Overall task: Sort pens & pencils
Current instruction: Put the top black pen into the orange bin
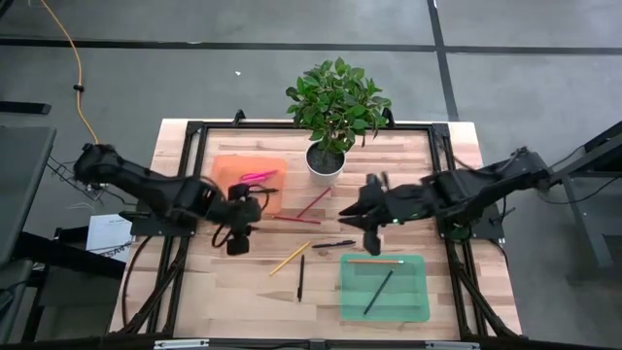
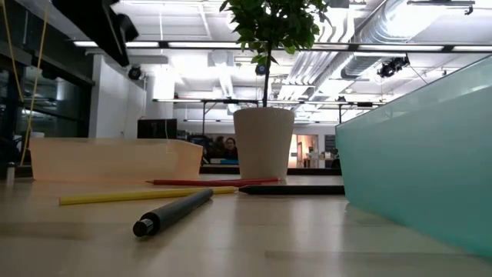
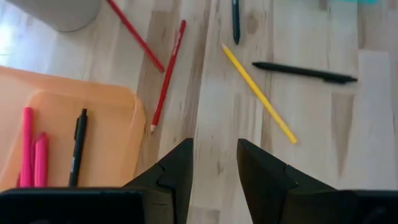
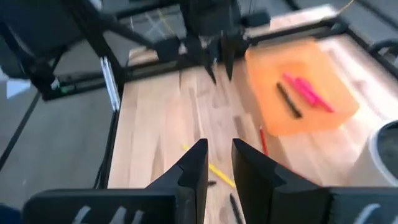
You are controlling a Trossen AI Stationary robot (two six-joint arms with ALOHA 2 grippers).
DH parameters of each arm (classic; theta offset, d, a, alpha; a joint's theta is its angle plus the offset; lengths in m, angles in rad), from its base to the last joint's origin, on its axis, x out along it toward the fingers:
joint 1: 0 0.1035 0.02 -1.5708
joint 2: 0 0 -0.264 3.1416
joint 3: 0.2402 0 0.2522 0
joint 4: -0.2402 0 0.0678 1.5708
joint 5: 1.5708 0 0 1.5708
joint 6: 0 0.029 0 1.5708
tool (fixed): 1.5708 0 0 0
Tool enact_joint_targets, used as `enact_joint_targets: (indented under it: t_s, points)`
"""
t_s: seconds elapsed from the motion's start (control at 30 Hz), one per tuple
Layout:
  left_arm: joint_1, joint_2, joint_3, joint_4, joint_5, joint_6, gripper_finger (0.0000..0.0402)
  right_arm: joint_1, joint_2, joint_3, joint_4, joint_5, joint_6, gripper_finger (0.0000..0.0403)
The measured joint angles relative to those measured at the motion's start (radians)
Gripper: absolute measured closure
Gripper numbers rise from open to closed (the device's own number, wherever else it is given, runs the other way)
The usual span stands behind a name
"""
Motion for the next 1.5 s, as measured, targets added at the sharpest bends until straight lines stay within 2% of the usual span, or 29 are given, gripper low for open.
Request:
enact_joint_targets:
  t_s: [0.2, 0.43, 0.6, 0.8, 1.0, 1.2, 1.5]
  points:
    - [-0.171, 0.002, 0.0, 0.0, -0.144, -0.198, 0.0289, -0.053, 0.073, 0.0, 0.037, -0.12, 0.009, 0.0339]
    - [-0.306, 0.009, 0.0, -0.004, -0.294, -0.358, 0.0289, -0.104, 0.135, 0.005, 0.029, -0.23, 0.017, 0.0339]
    - [-0.354, 0.009, 0.0, -0.011, -0.344, -0.415, 0.0289, -0.11, 0.237, 0.152, -0.098, -0.246, -0.048, 0.0339]
    - [-0.368, 0.009, 0.0, -0.026, -0.353, -0.421, 0.0289, -0.128, 0.423, 0.387, -0.353, -0.273, -0.149, 0.0339]
    - [-0.368, 0.009, 0.0, -0.039, -0.352, -0.418, 0.0289, -0.158, 0.58, 0.543, -0.492, -0.336, -0.201, 0.0339]
    - [-0.375, 0.009, 0.0, -0.044, -0.351, -0.415, 0.0289, -0.175, 0.676, 0.591, -0.54, -0.403, -0.215, 0.0339]
    - [-0.414, 0.009, 0.0, -0.077, -0.375, -0.42, 0.0289, -0.174, 0.762, 0.591, -0.597, -0.401, -0.257, 0.0339]
